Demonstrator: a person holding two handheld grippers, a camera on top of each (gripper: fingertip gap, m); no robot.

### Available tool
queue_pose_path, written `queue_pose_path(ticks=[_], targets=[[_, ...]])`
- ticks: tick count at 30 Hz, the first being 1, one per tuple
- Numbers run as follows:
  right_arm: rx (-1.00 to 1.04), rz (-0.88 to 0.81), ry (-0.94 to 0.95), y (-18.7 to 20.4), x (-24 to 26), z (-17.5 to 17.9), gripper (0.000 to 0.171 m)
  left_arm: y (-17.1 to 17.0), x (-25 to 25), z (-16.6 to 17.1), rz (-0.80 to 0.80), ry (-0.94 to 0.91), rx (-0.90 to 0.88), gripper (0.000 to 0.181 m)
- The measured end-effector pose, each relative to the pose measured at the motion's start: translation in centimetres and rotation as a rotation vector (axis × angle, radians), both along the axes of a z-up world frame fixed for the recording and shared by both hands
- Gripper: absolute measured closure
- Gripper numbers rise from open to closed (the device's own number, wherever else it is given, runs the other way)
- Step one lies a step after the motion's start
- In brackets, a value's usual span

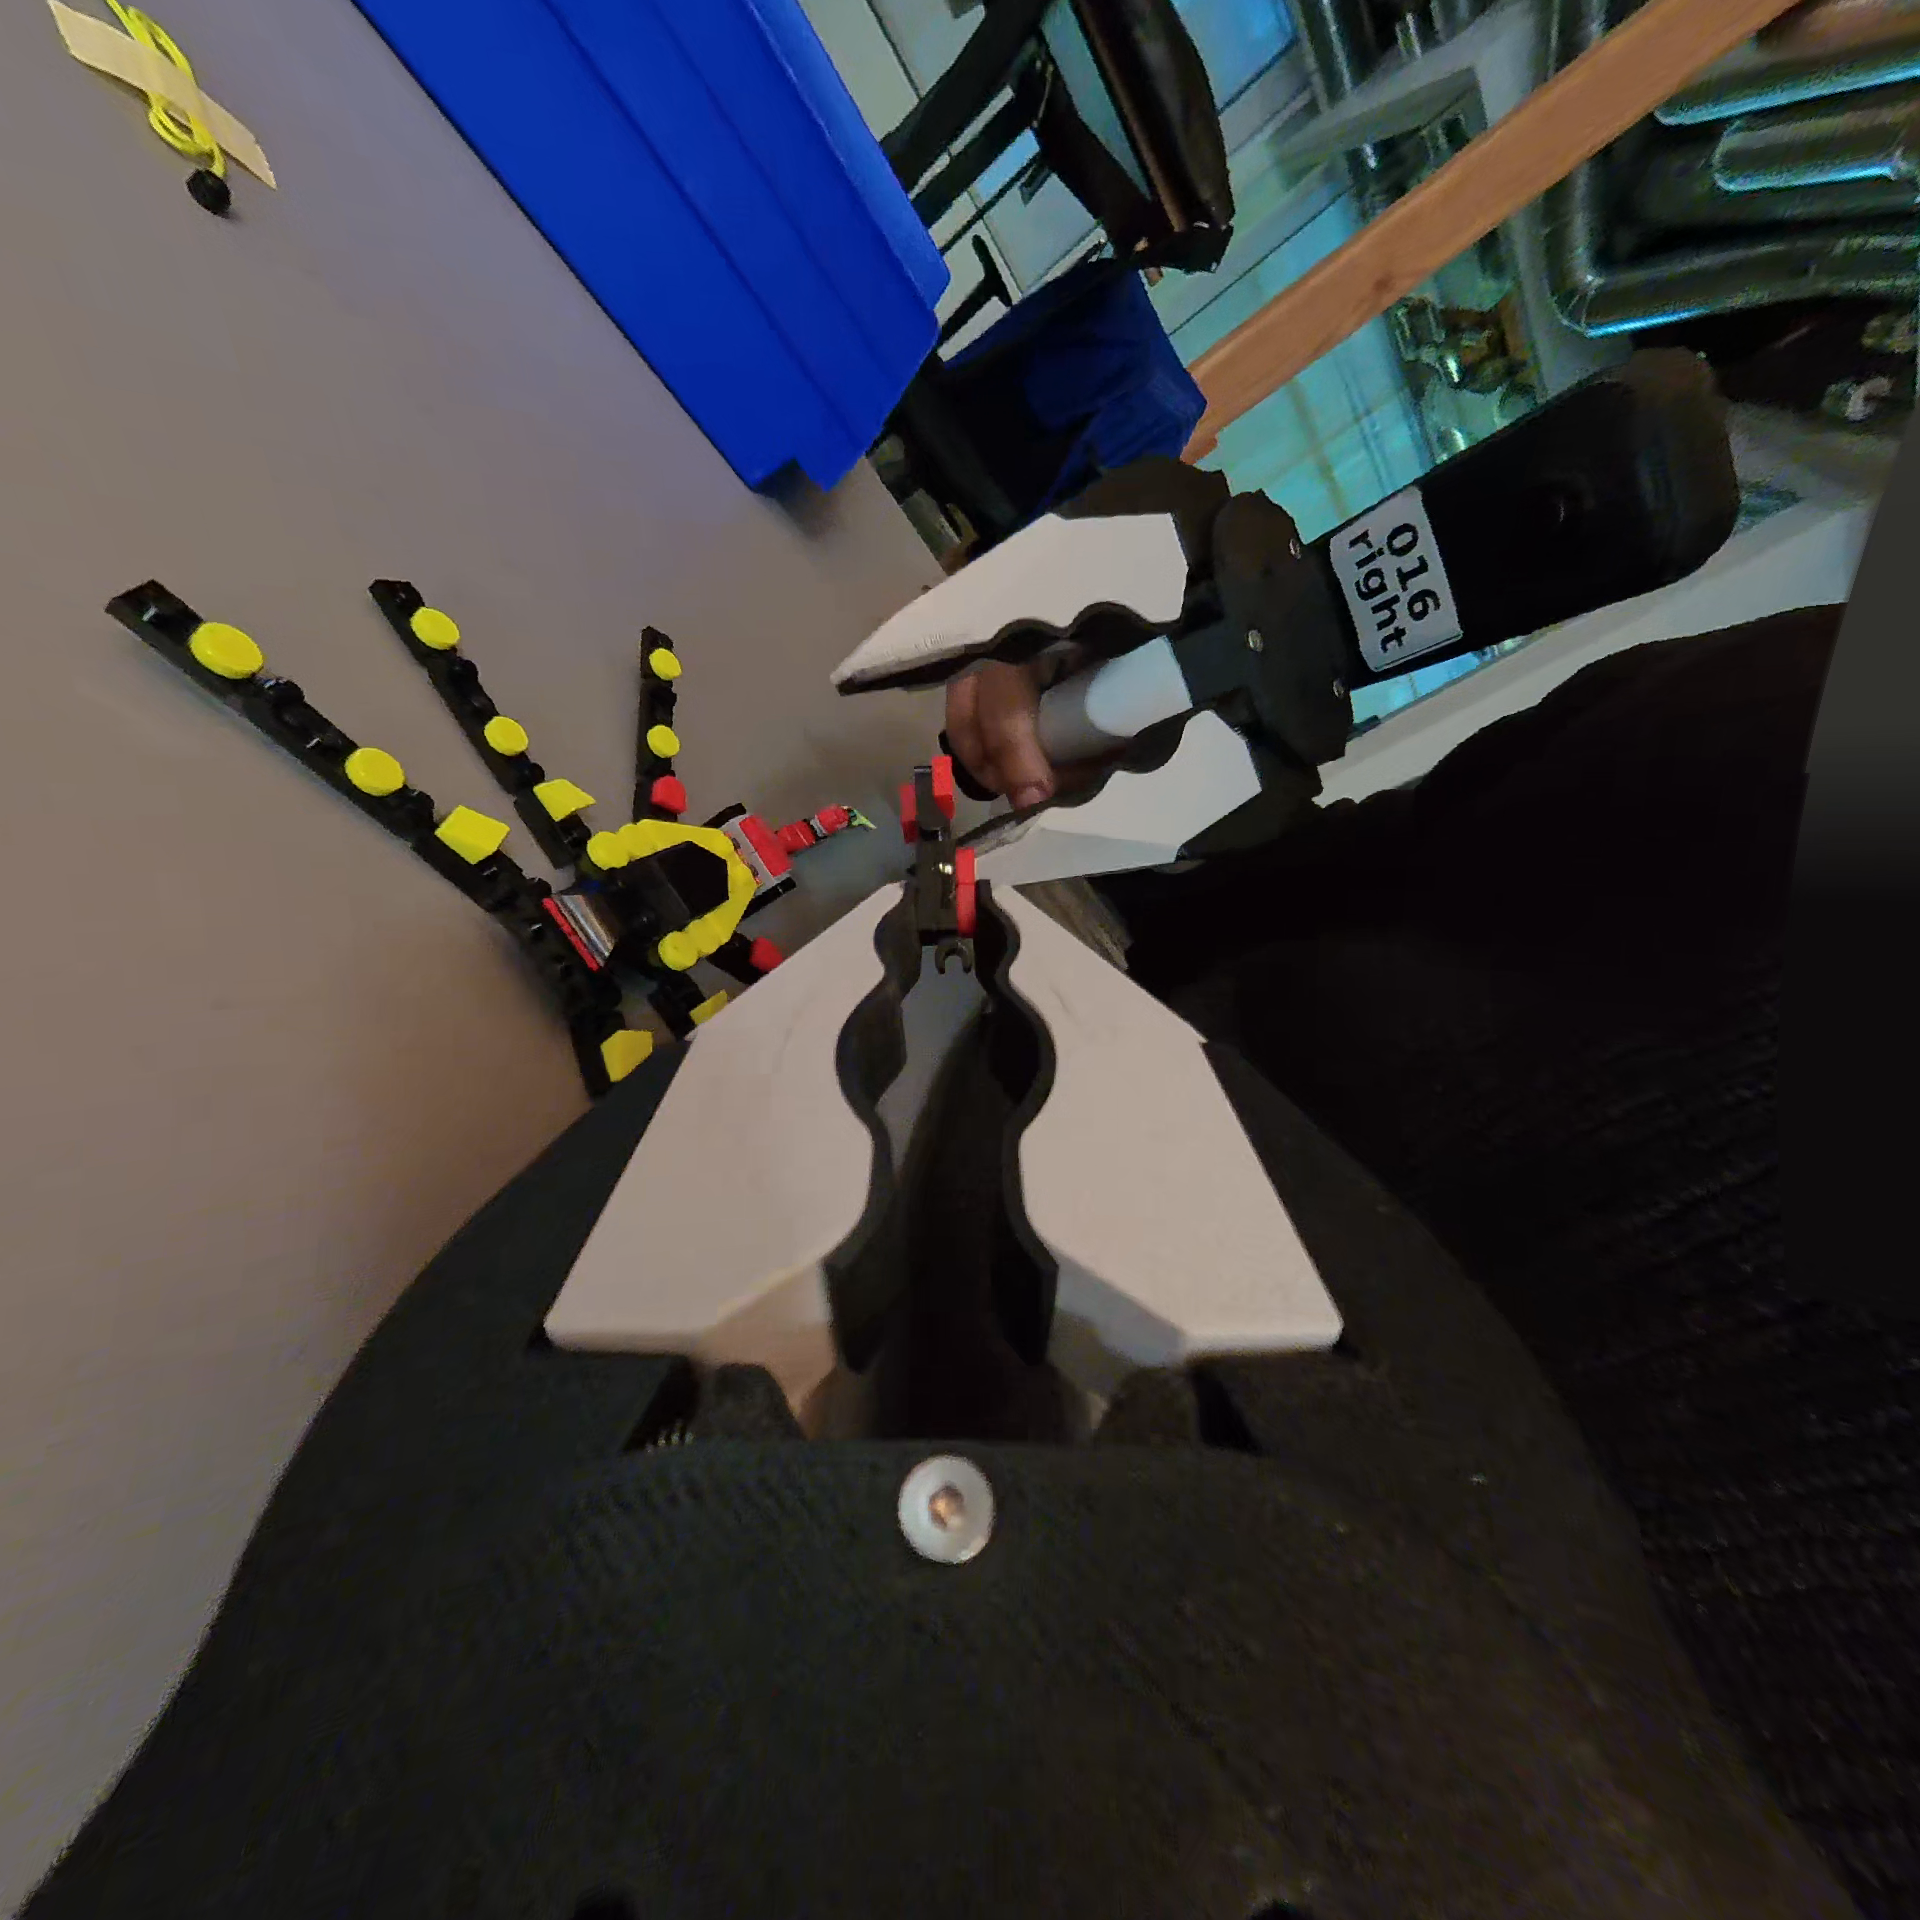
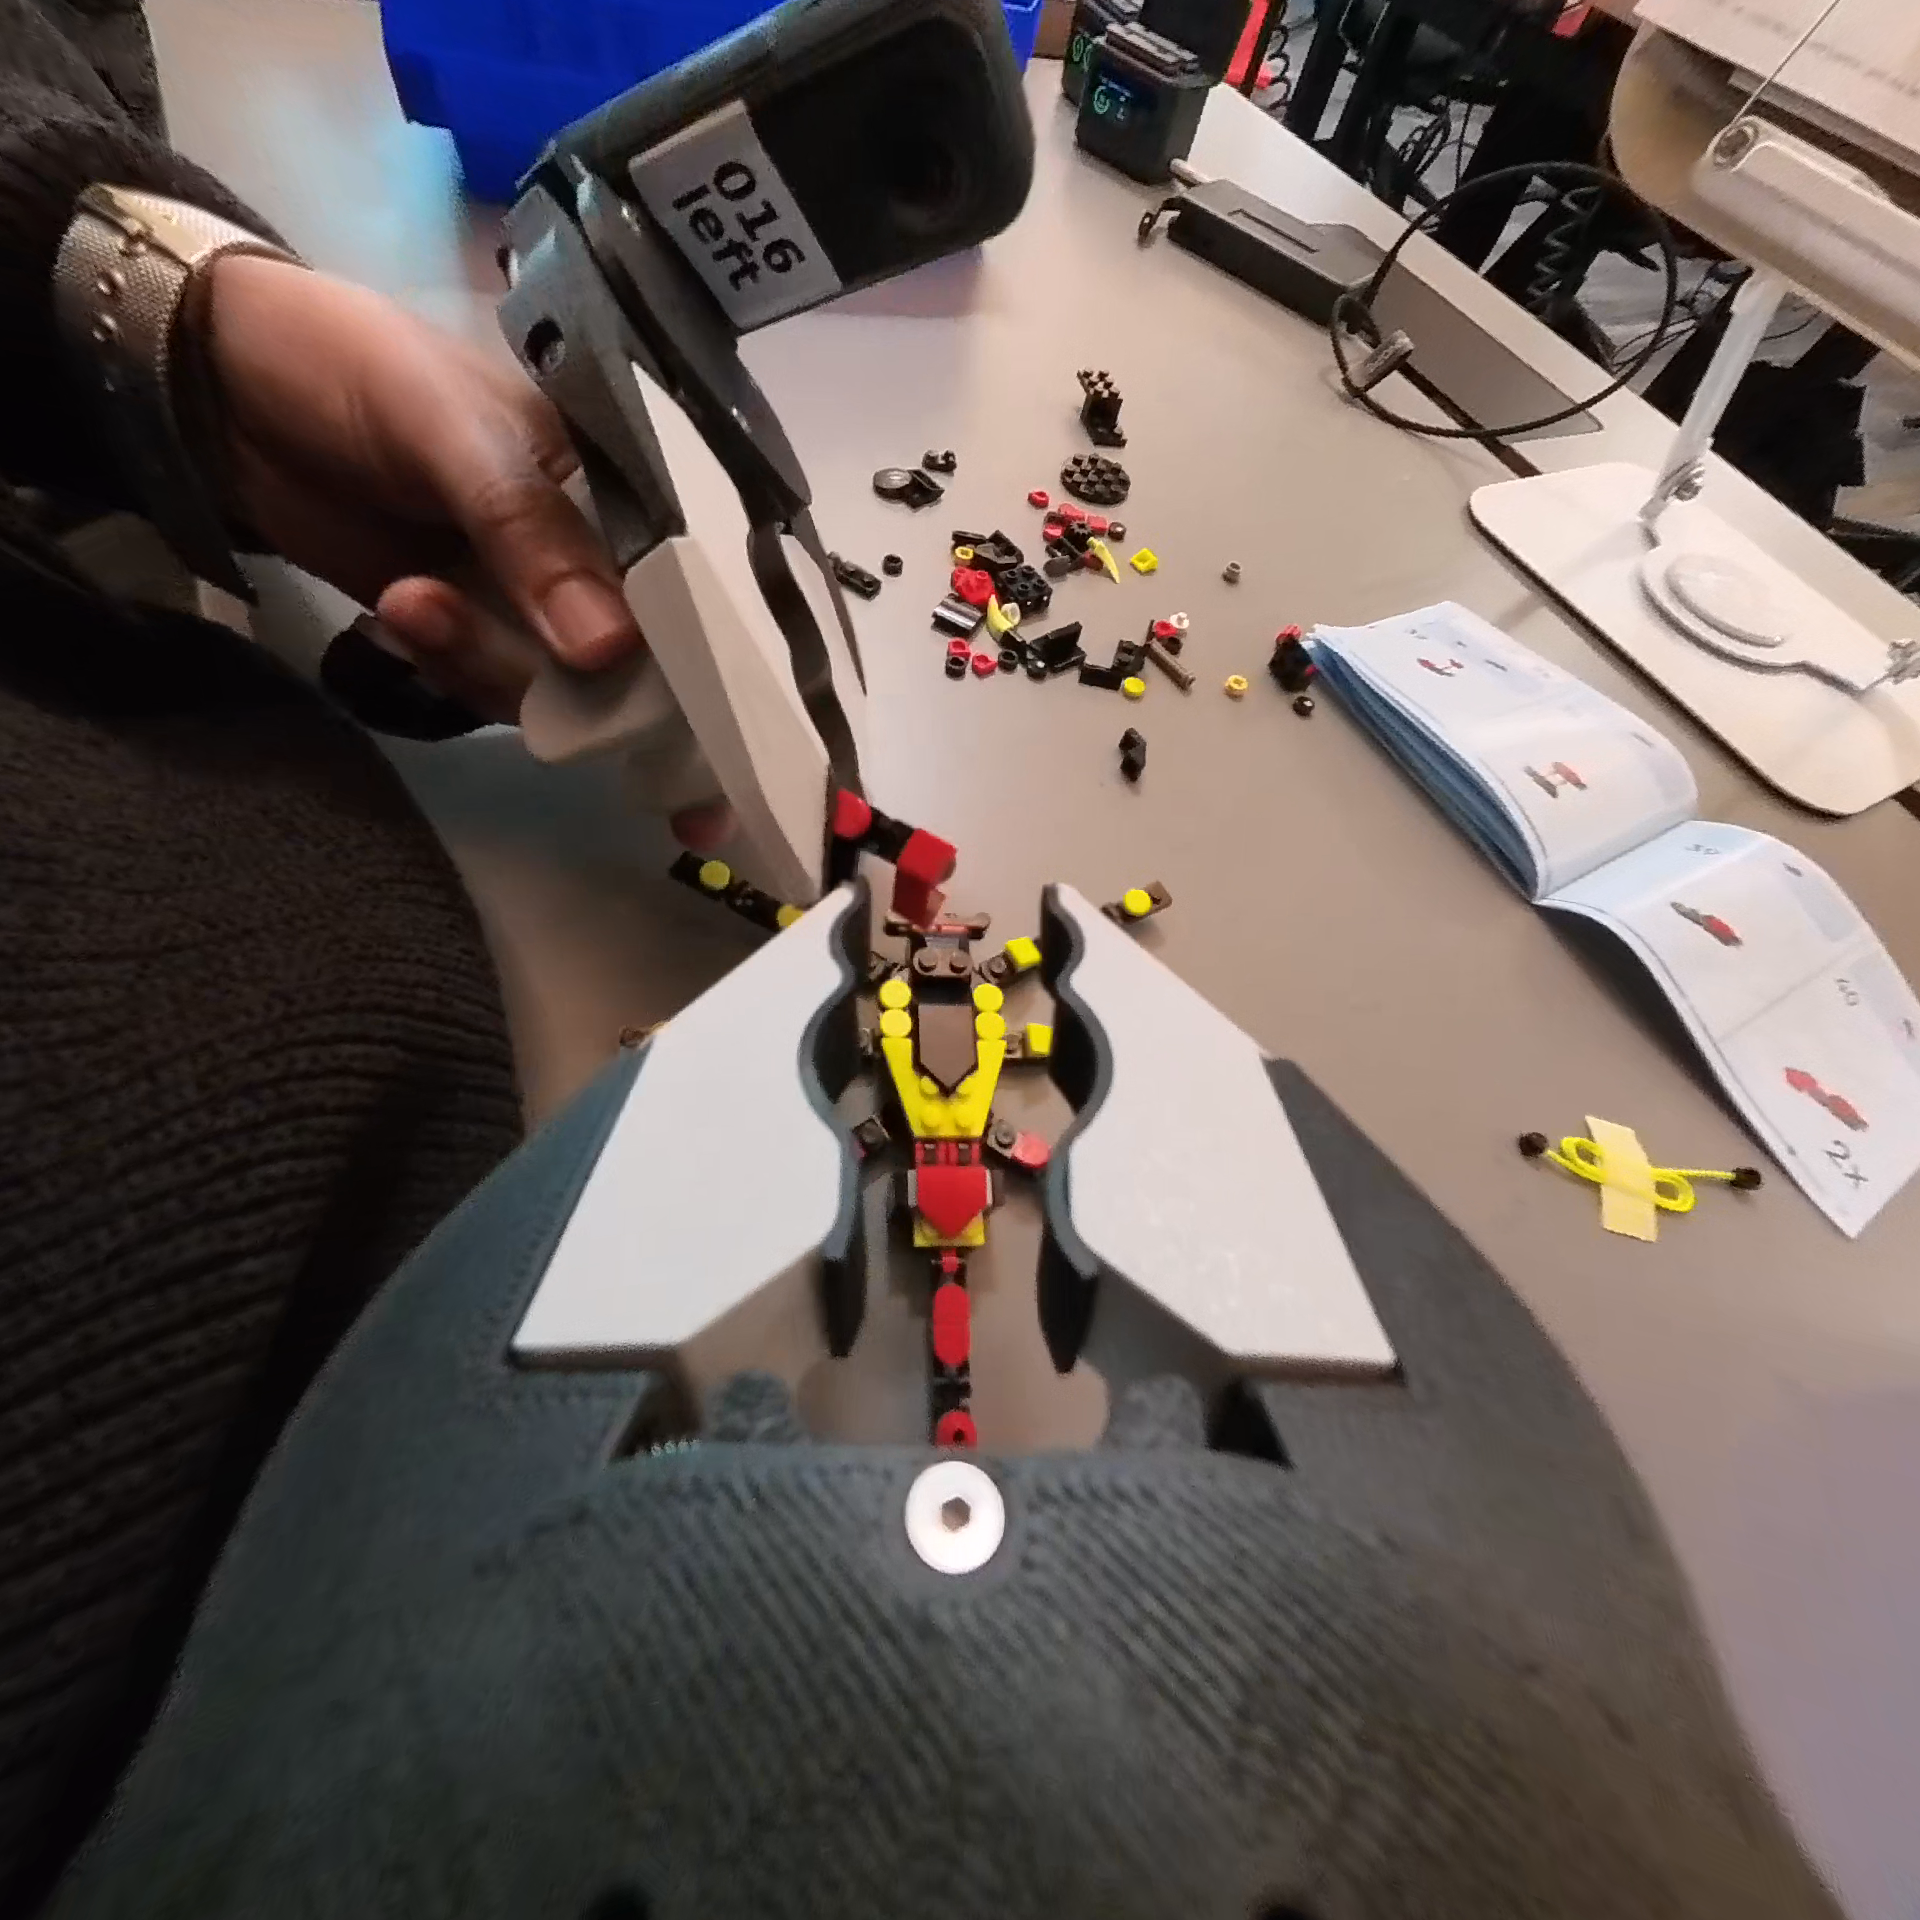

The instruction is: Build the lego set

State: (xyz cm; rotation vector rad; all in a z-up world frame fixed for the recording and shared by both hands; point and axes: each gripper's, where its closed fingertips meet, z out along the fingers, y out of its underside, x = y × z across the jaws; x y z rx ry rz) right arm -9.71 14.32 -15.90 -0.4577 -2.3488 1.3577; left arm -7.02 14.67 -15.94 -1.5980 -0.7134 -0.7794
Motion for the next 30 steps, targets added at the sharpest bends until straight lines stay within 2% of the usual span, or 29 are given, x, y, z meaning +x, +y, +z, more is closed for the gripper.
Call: queue_pose_path(ticks=[6, 9, 15, 30], targets=[[0.062, 0.01, 0.063, -0.1, 0.1, -0.2, 0.145, 0.3, 0.5, -0.2, -0.018, -0.004, -0.011, 0.176], [0.103, 0.05, 0.124, -0.5, 0.6, -0.3, 0.161, 0.3, 0.5, -0.2, -0.019, -0.01, -0.009, 0.176], [0.235, 0.085, 0.254, -0.4, 0.8, -0.8, 0.16, 0.1, 0.5, -0.7, -0.03, -0.002, -0.042, 0.176], [0.255, 0.153, 0.177, -0.2, 1.7, -1.8, 0.164, -0.2, 0.1, -0.9, -0.026, 0.051, -0.069, 0.176]])
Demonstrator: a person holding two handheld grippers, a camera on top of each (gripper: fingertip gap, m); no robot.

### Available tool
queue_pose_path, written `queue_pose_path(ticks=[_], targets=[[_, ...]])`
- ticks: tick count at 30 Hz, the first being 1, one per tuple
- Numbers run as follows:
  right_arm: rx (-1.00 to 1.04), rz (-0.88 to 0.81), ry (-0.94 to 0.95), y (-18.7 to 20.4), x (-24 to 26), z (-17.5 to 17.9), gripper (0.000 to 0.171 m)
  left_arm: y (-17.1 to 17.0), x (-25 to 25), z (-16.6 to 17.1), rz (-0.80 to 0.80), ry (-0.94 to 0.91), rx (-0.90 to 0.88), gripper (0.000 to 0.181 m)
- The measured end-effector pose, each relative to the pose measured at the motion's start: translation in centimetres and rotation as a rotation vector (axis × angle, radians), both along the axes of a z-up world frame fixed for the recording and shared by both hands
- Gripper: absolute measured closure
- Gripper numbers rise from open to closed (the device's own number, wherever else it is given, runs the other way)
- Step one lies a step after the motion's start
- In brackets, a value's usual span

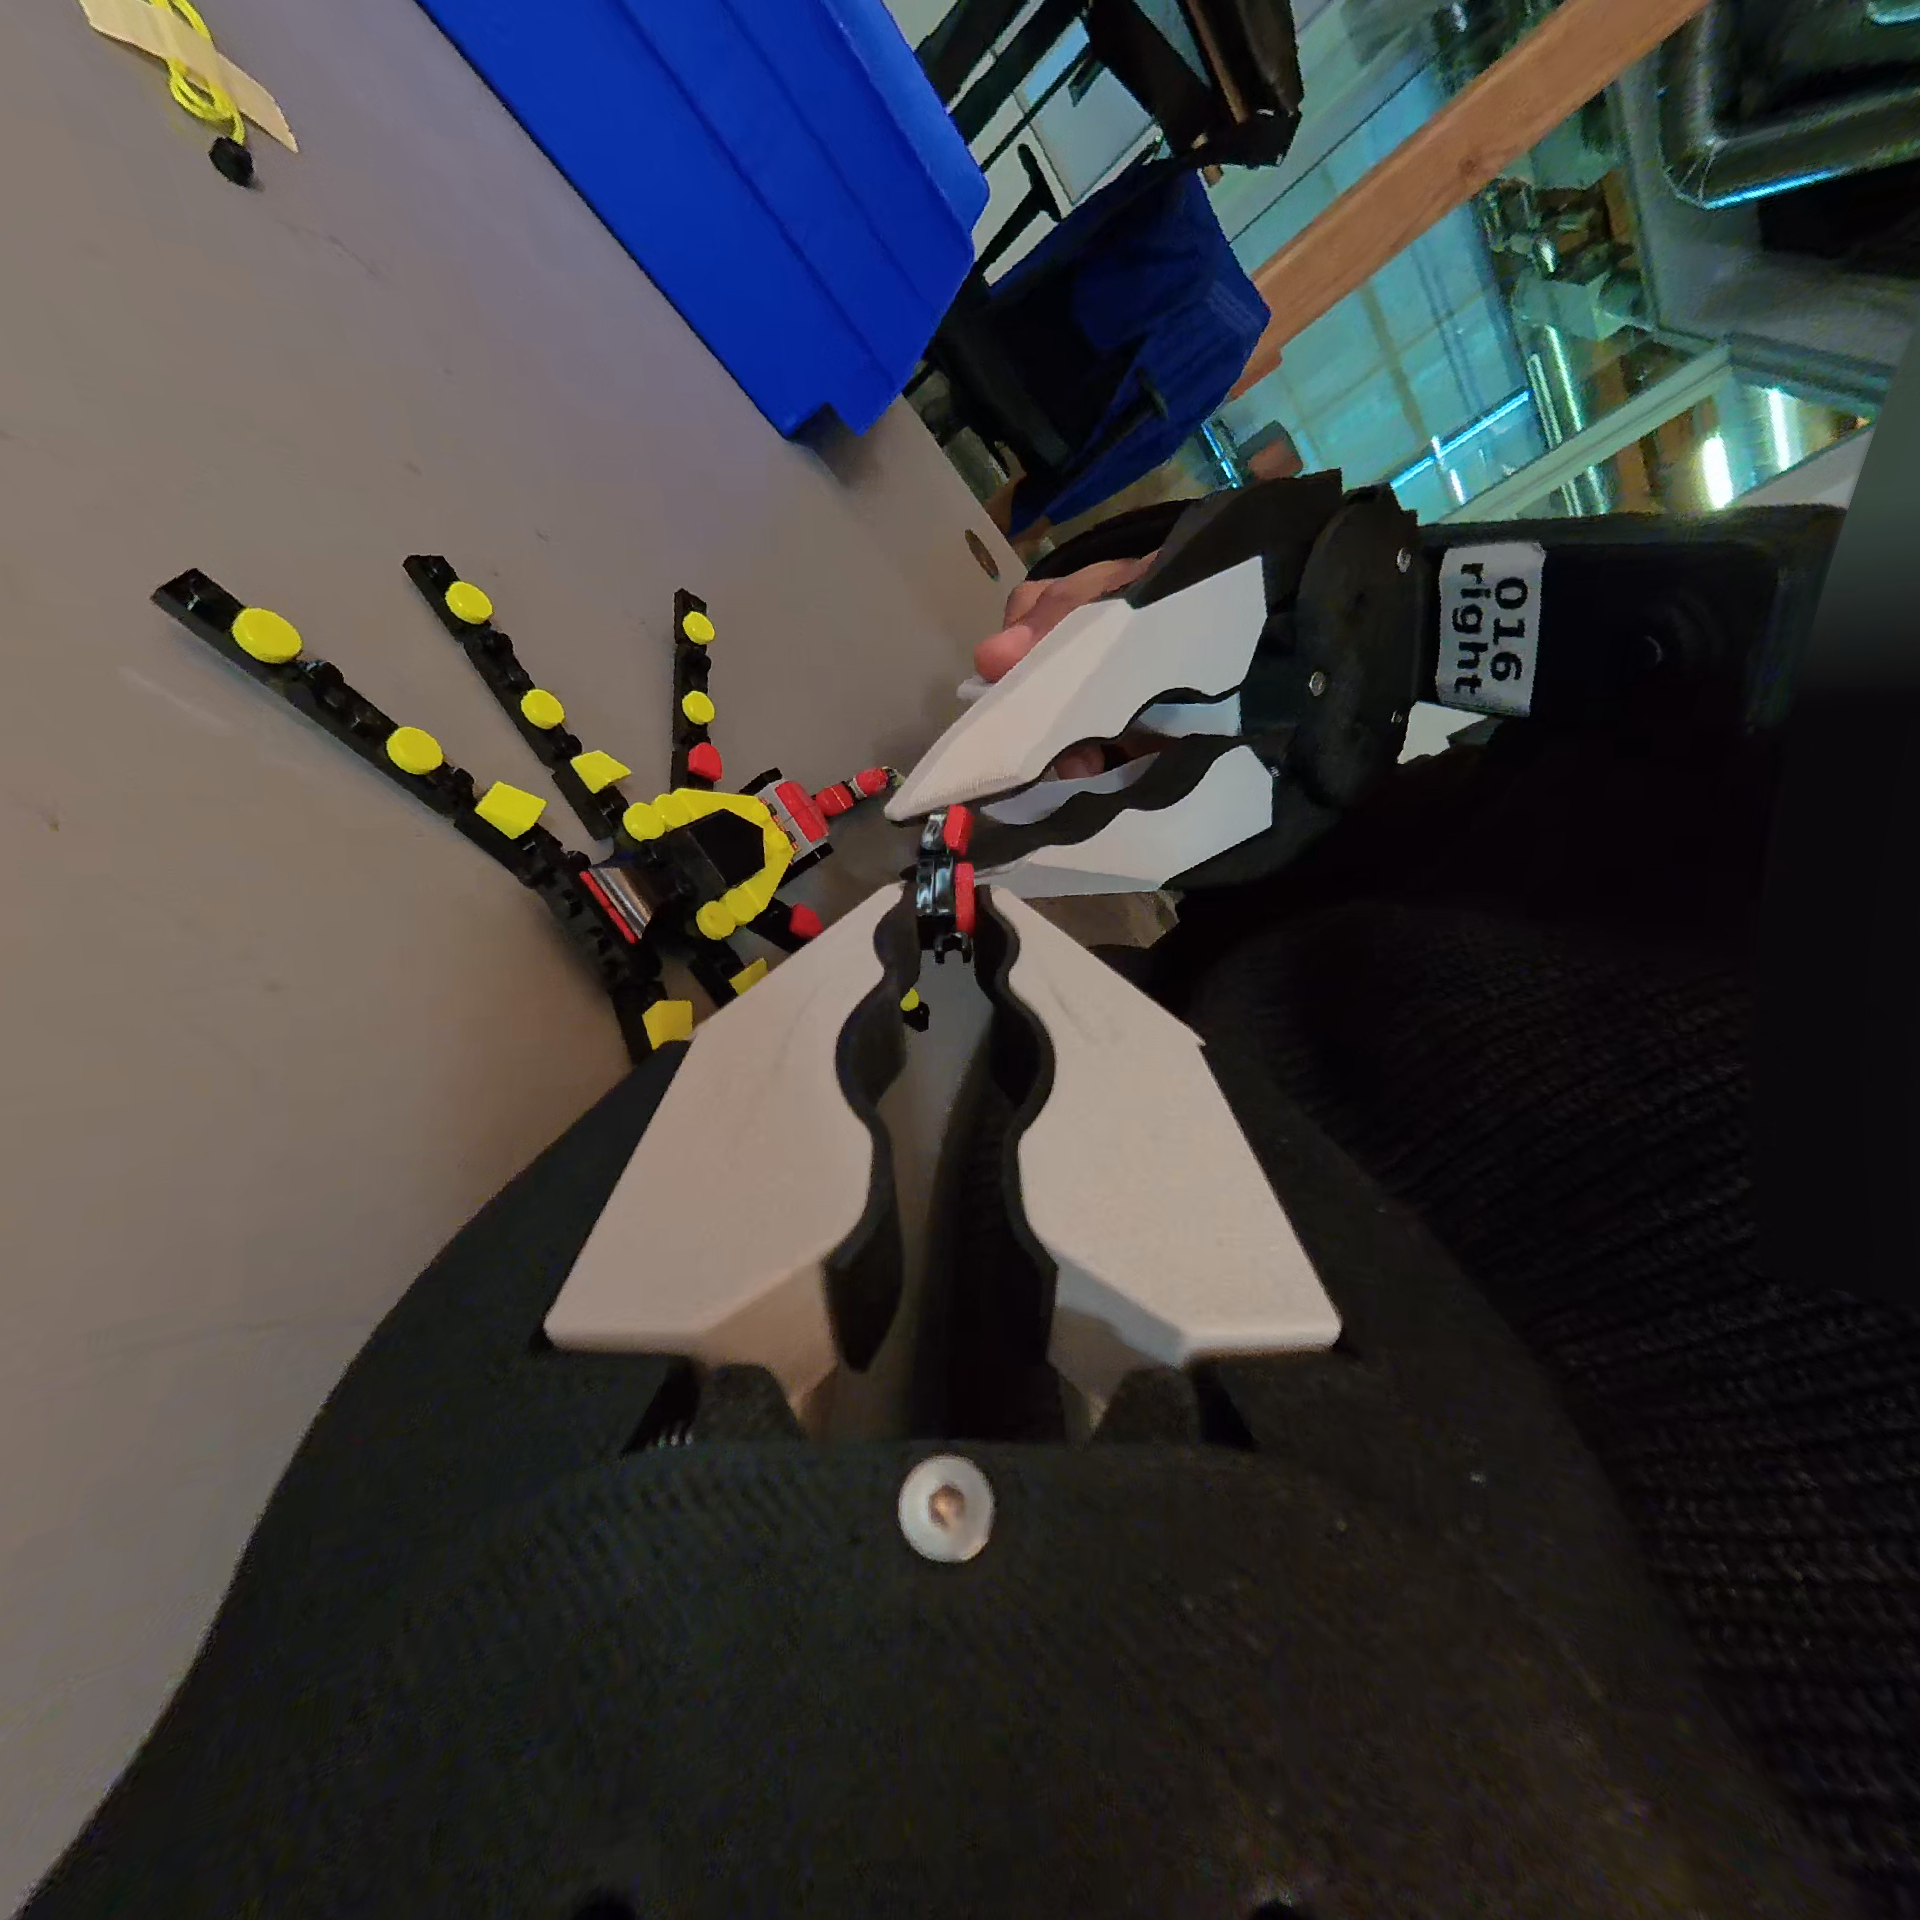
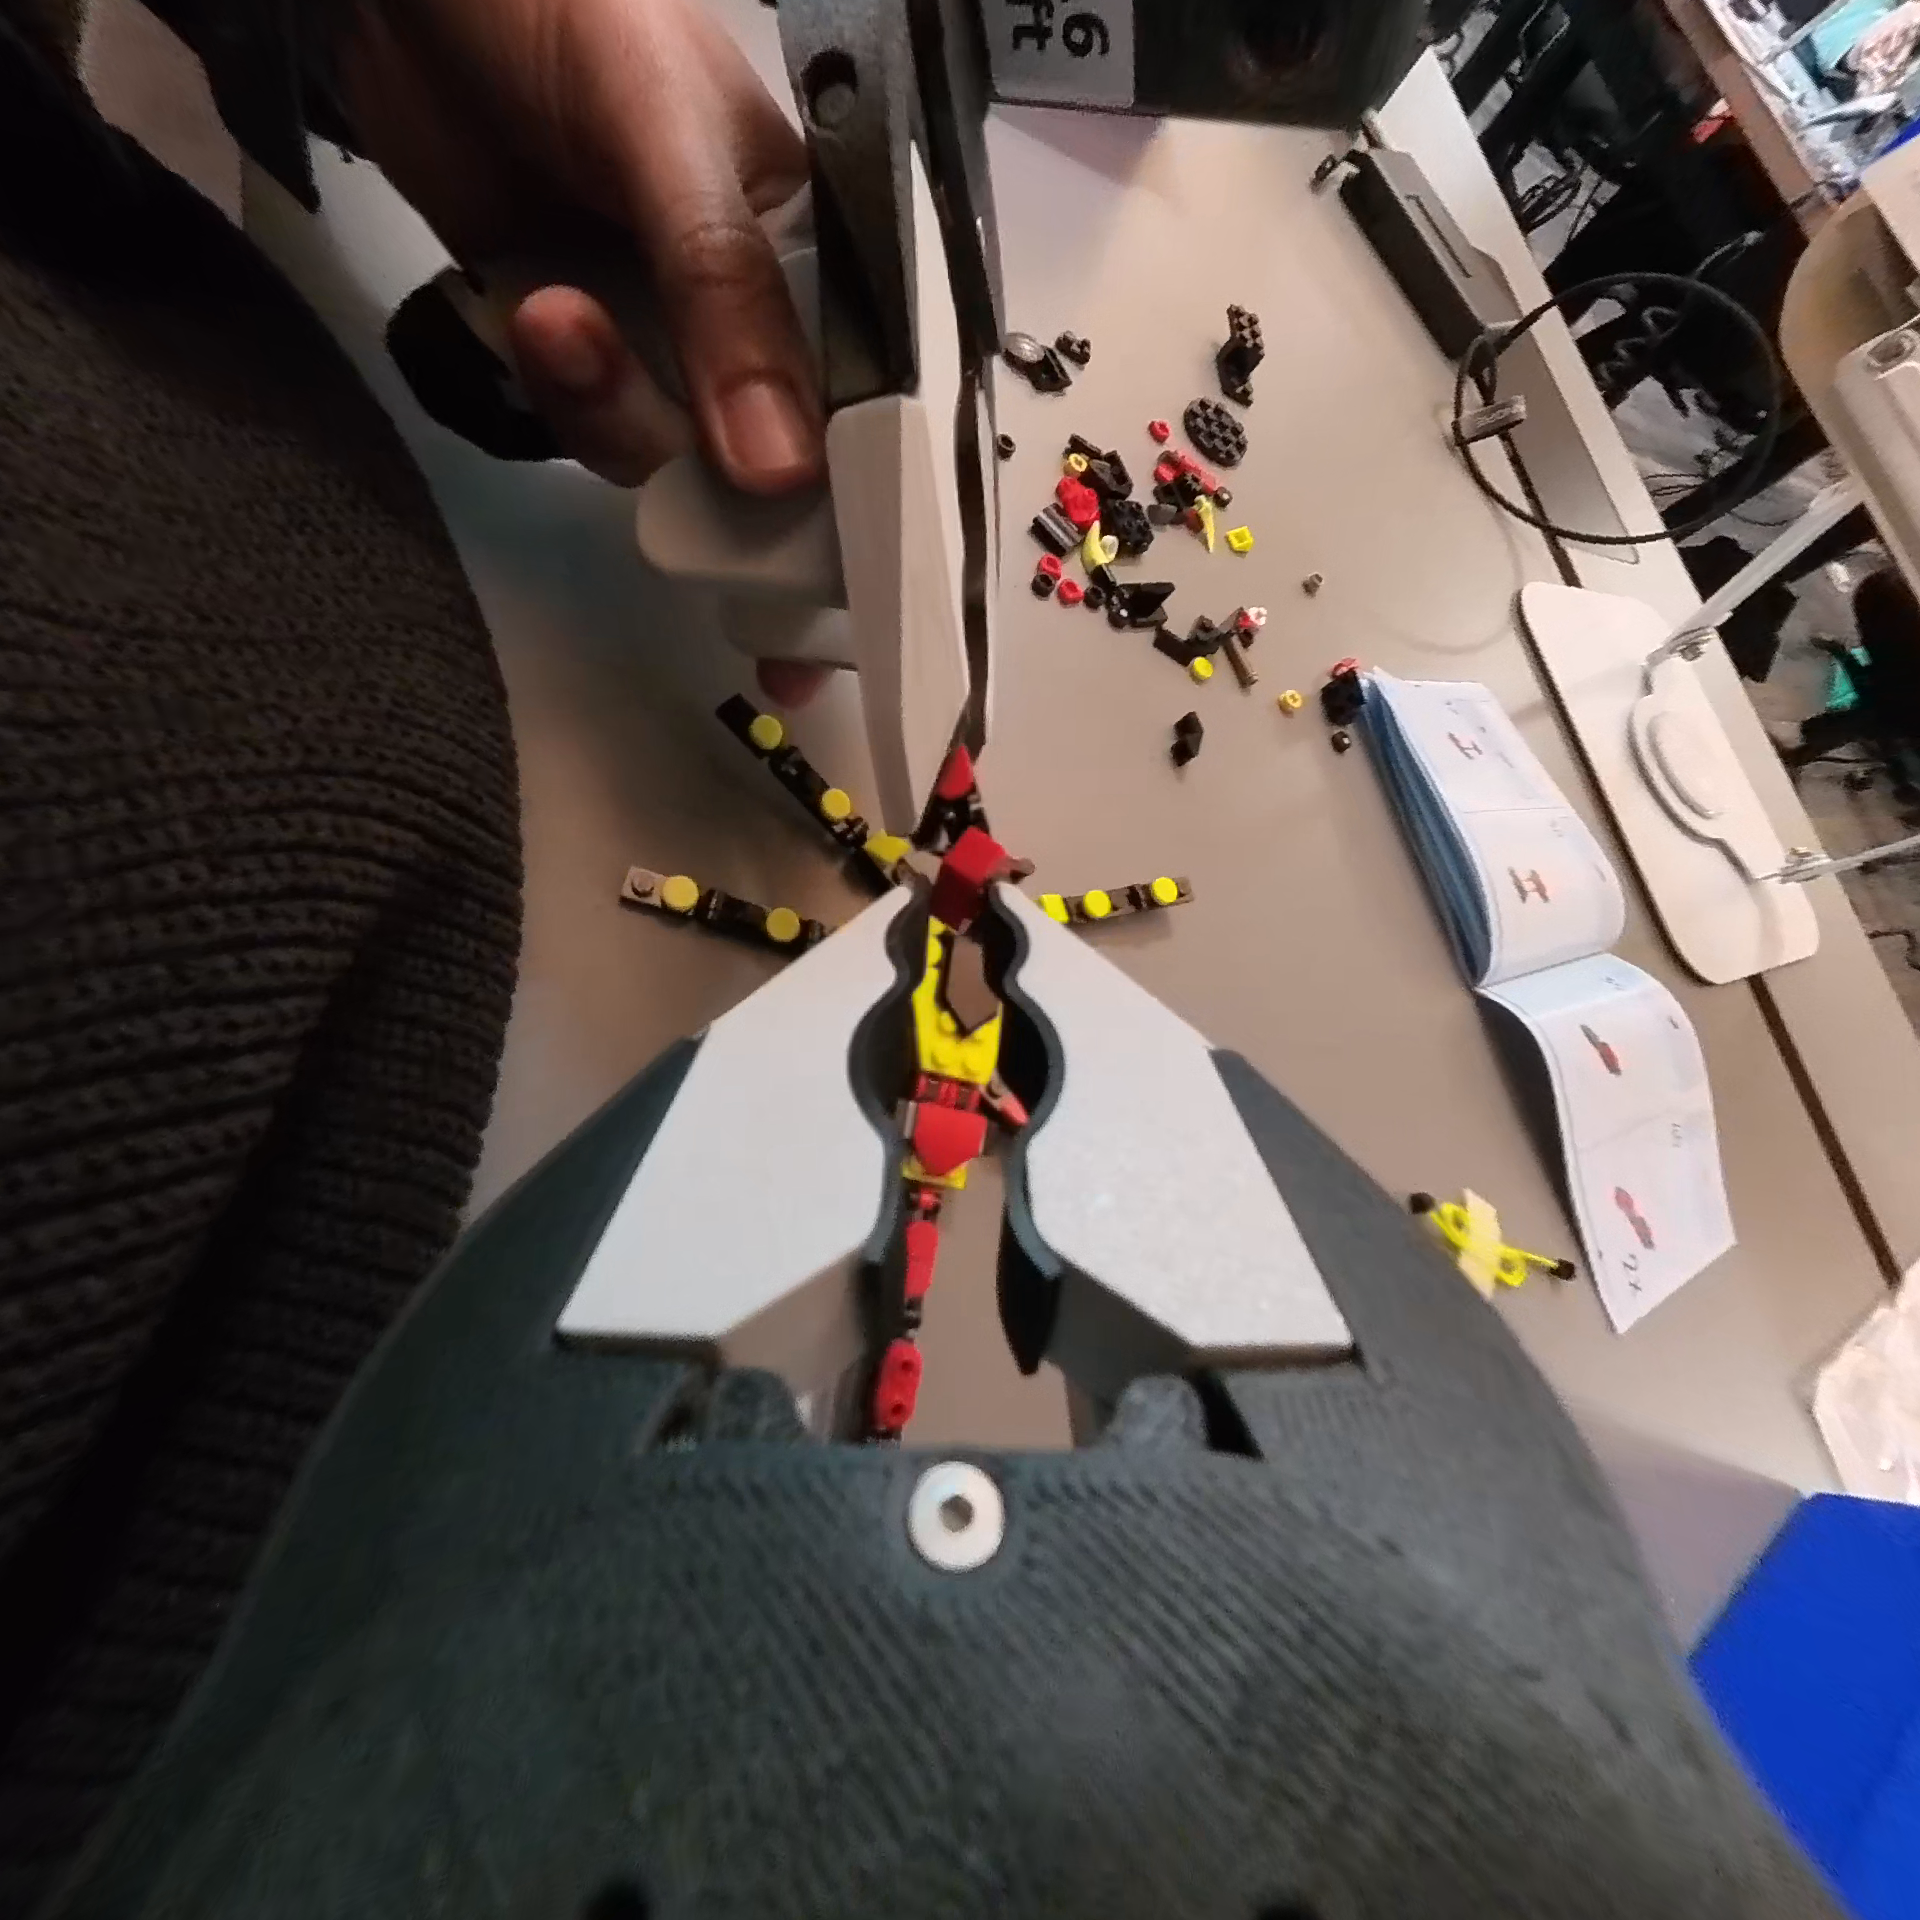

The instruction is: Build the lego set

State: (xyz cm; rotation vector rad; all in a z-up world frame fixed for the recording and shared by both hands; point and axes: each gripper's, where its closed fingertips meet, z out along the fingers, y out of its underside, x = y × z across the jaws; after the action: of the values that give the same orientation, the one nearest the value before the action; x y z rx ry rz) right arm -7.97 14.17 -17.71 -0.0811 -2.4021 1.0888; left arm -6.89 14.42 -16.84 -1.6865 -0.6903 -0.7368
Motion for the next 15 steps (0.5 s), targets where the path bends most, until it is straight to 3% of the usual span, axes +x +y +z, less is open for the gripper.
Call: queue_pose_path(ticks=[11, 15], targets=[[-0.069, 0.089, -0.079, -0.3, 1.4, 0.2, 0.163, -0.2, 0.8, 0.5, -0.079, 0.029, 0.034, 0.177], [-0.093, 0.063, -0.051, -0.2, 0.8, 0.6, 0.159, -0.3, 0.3, 0.9, -0.06, -0.071, 0.081, 0.177]])
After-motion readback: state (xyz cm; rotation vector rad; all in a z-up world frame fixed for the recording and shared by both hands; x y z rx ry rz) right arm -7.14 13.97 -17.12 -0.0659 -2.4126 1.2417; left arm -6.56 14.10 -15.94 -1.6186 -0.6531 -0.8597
